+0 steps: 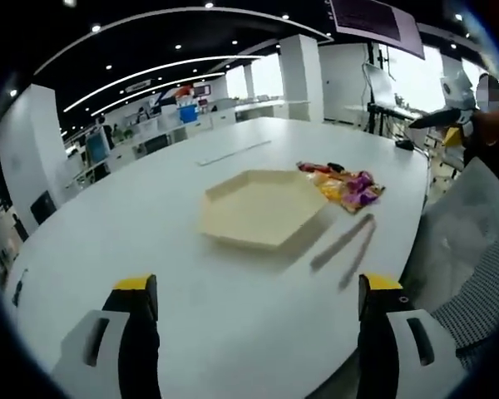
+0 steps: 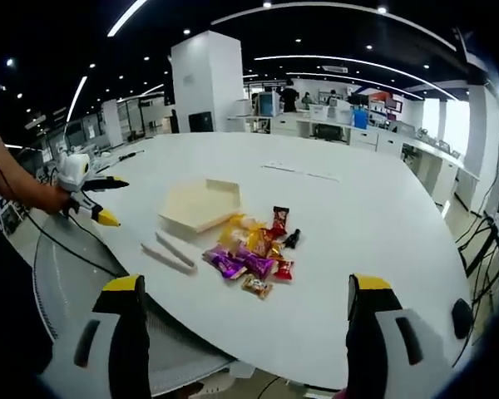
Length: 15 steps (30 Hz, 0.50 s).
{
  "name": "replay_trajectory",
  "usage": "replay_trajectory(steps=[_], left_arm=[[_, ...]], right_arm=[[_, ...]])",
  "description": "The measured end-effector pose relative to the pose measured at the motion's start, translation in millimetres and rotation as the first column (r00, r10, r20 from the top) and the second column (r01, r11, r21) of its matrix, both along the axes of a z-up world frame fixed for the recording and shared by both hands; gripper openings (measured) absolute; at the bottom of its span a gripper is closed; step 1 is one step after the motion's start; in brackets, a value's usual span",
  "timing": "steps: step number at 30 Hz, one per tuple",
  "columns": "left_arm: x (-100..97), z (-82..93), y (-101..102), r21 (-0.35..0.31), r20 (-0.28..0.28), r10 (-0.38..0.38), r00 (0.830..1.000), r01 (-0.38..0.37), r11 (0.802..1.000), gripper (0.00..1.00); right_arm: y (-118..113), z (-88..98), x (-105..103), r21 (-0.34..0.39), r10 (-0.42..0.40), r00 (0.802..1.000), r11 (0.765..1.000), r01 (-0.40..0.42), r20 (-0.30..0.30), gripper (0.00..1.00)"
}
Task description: Place the target food into the container with the food tongs after gripping and lifting it, then release it inside without dropping or visibly crushing the food.
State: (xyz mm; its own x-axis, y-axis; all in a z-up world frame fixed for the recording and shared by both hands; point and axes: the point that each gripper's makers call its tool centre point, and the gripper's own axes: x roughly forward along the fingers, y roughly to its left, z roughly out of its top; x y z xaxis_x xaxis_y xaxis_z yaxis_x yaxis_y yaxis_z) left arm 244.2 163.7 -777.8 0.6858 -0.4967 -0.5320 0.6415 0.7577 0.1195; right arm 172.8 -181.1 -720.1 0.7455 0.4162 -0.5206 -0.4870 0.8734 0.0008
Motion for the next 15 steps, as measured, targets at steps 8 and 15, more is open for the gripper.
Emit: replay_trajectory(steps=[8,15], left_arm=[[-2.2,1.6,-11.2,0.015,0.027,-0.078,0.997,0.078,0.997,0.97],[-8.1,-2.7,-23.6,-0.038,-0.051,-0.128,0.990,0.126,0.991,0.95]], right_arm=[[-7.1,-13.3,34.1,0.031,0.037,0.999,0.999,-0.037,0.005,0.99],[-15.0,-18.7,59.1,0.008,0.106,0.994,0.994,-0.106,-0.005,0.95]])
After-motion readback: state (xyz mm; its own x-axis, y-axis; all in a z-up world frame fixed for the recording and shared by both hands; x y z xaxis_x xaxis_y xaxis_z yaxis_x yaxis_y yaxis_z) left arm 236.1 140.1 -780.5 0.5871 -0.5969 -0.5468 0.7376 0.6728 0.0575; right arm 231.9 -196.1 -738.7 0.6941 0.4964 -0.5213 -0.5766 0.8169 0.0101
